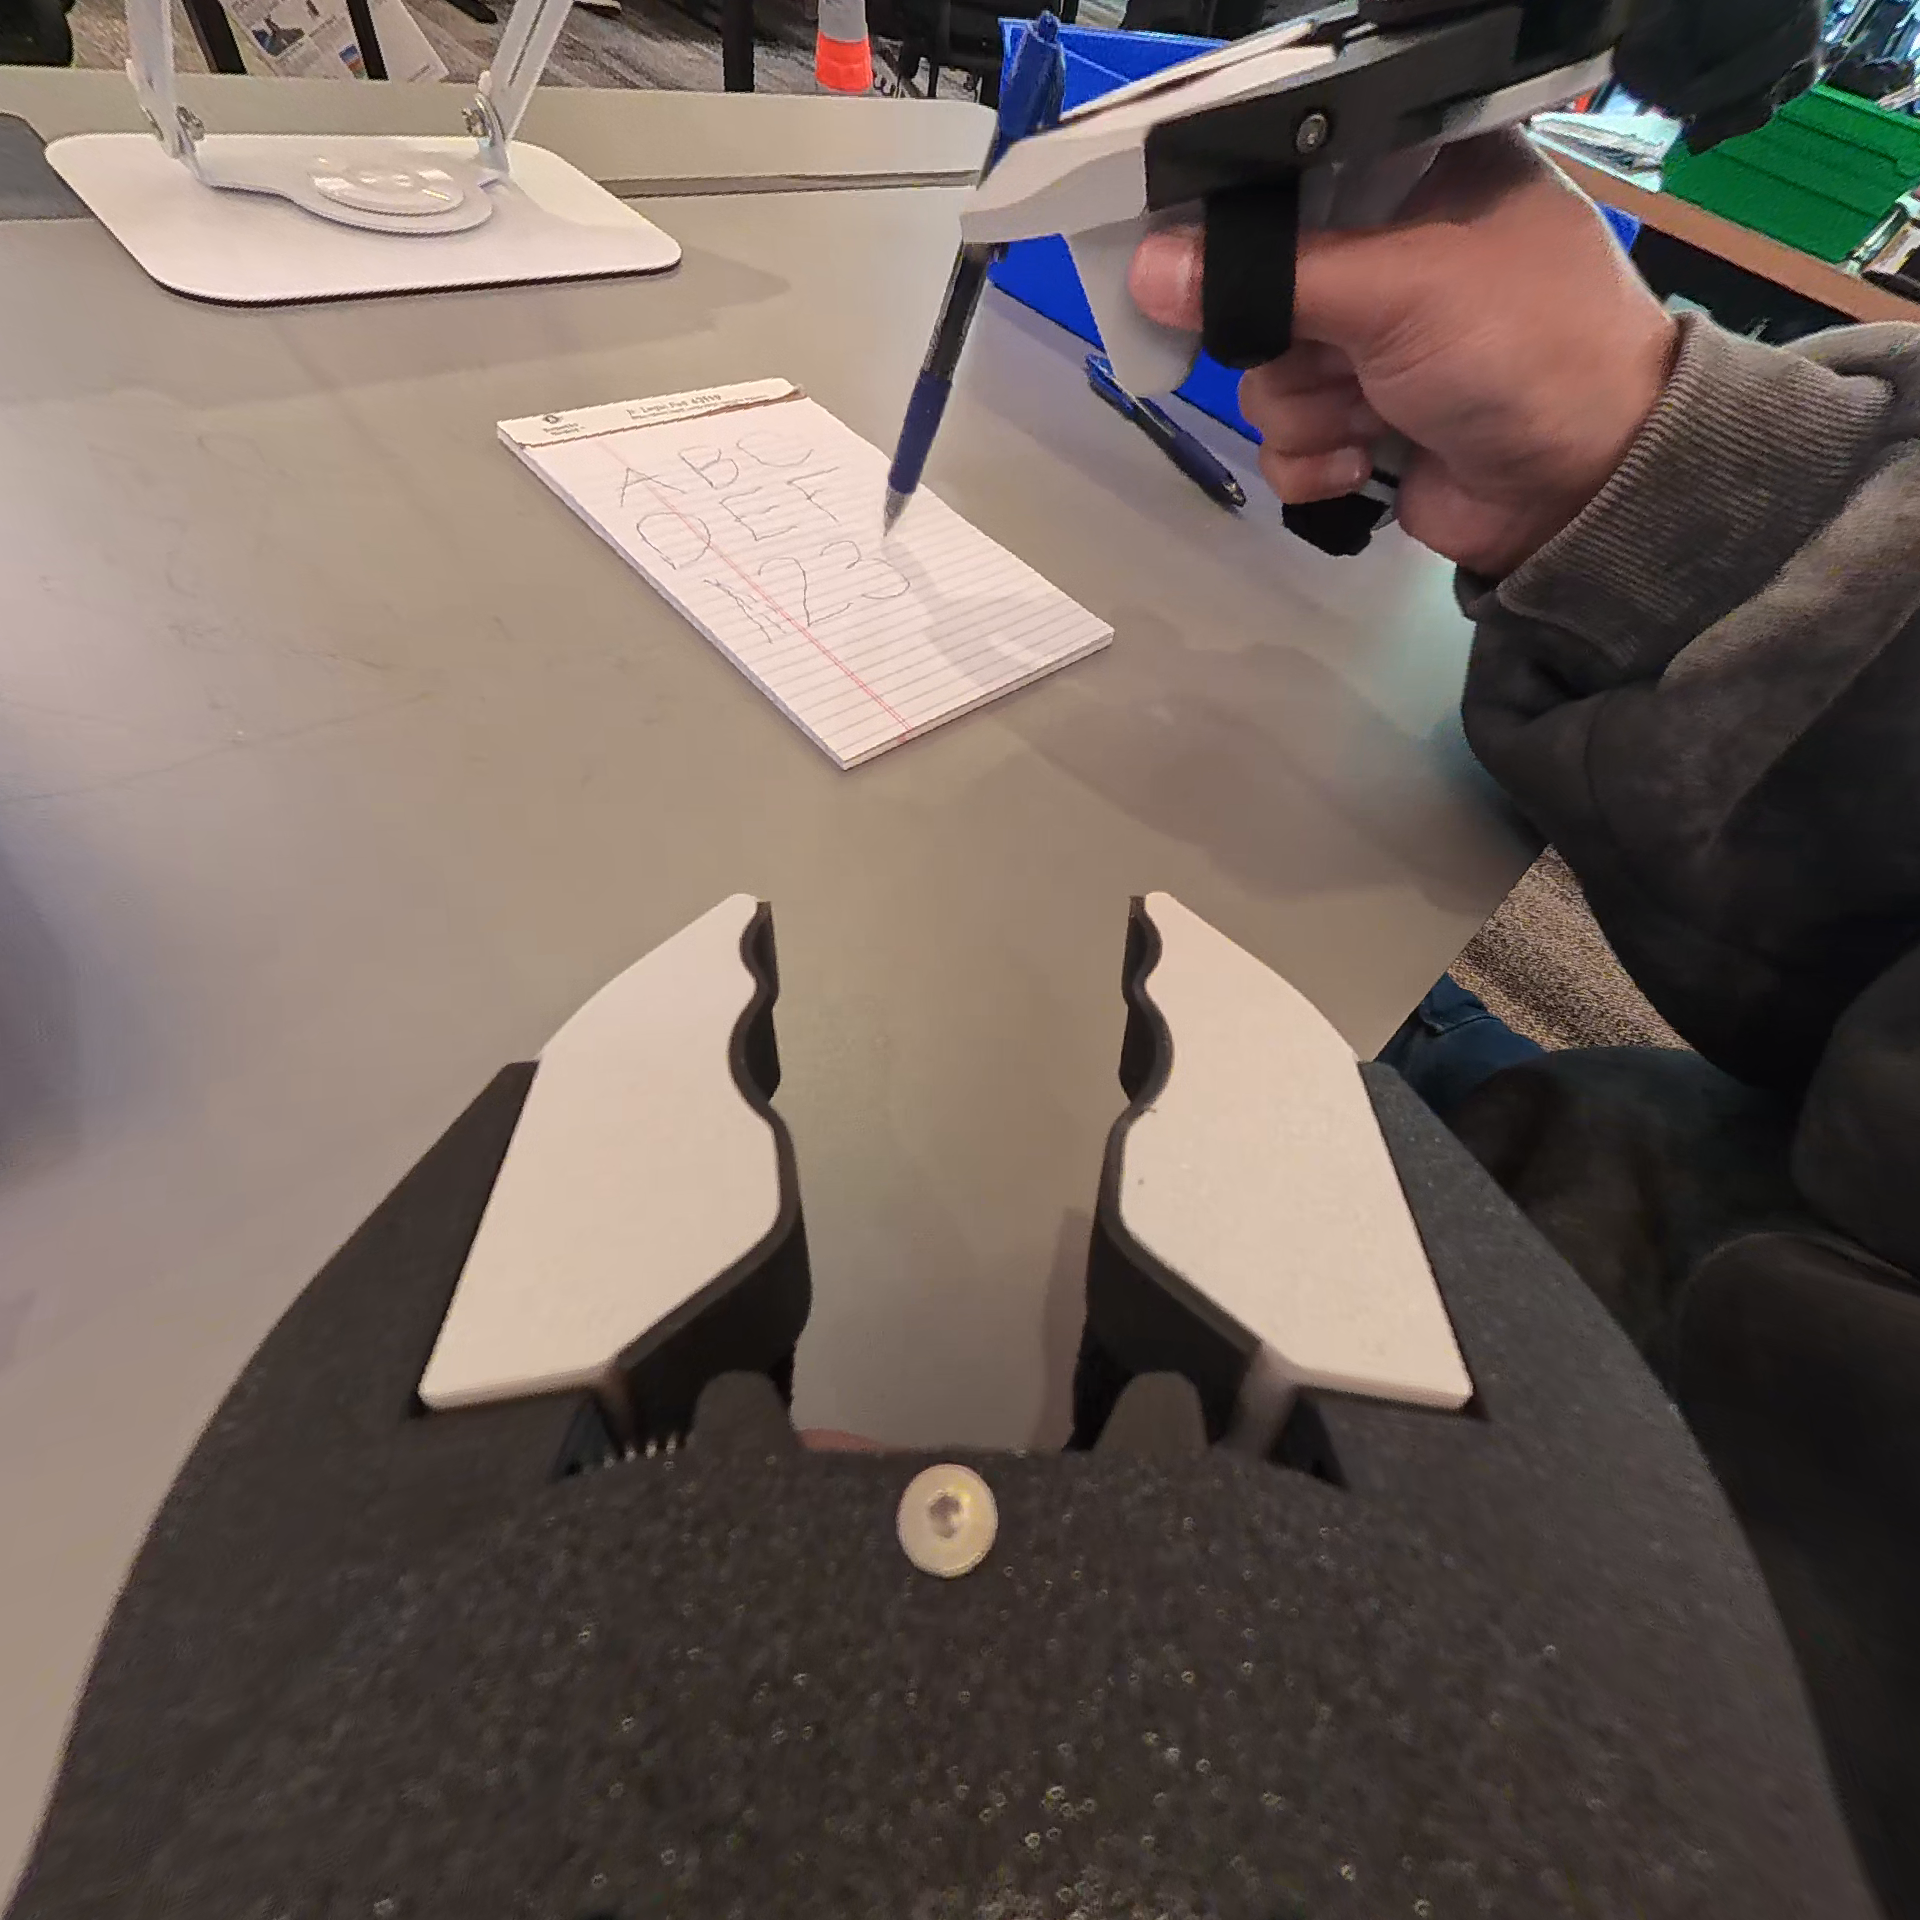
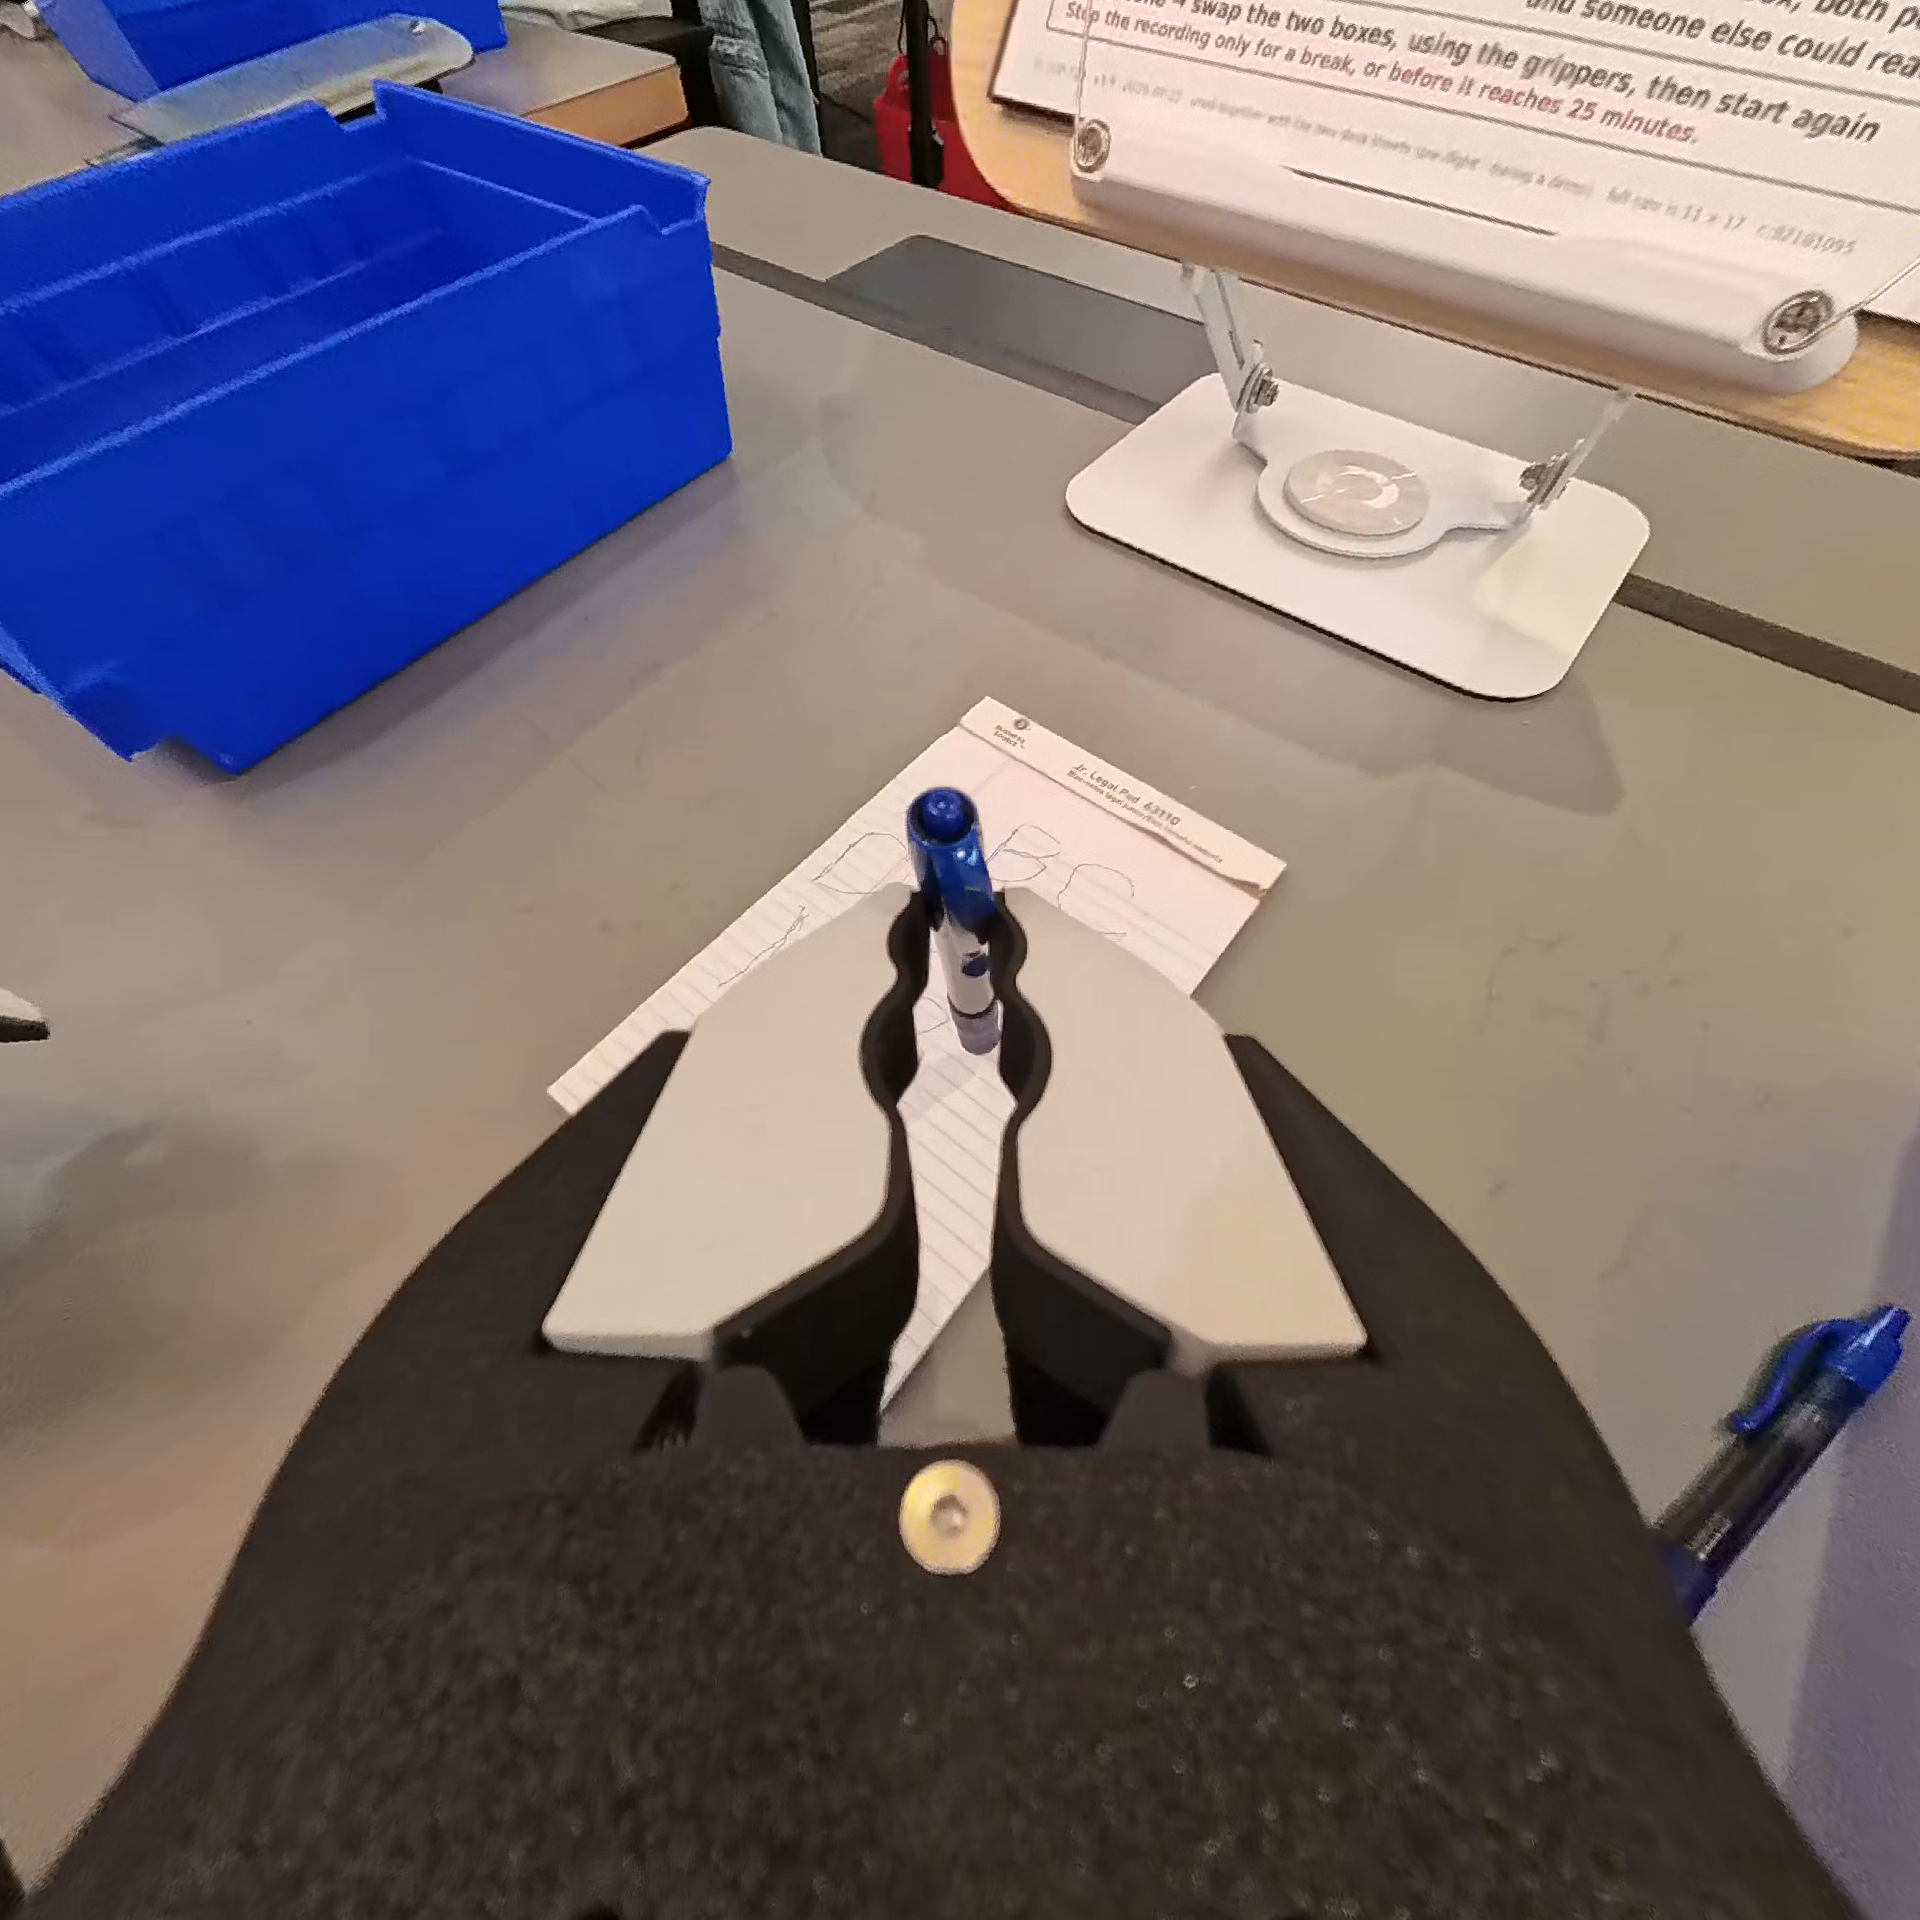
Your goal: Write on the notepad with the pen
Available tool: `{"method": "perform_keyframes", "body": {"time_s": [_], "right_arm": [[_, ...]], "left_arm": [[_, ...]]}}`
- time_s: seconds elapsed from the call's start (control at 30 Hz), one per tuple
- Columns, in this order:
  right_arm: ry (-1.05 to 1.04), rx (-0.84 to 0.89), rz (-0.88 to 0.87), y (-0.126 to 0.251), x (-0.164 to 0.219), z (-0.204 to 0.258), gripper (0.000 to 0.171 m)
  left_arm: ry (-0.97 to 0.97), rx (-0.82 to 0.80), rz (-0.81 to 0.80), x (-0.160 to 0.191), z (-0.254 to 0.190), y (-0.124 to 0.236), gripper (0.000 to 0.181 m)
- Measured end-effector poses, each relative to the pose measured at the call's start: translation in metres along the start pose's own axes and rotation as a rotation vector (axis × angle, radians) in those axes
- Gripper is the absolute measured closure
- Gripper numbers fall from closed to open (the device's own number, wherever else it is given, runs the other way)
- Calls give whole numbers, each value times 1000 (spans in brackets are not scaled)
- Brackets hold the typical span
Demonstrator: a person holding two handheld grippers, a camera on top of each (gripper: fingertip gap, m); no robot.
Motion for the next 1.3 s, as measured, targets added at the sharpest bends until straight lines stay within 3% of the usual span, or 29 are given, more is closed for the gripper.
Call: {"method": "perform_keyframes", "body": {"time_s": [0.87,1.3], "right_arm": [[-17,26,2,14,6,-3,160],[-13,28,-5,4,0,-6,160]], "left_arm": [[-11,4,-1,-1,-3,2,118],[-8,0,2,0,-2,2,118]]}}
Point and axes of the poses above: each gripper's, where its closed fingertips meet, y back along the fingers, x out of its underside, z = x × y across the jaws, the point moved 10 cm from there along y, back along the fingers, and after that the axes turned 15 degrees about -y, right-handed, at the moved point
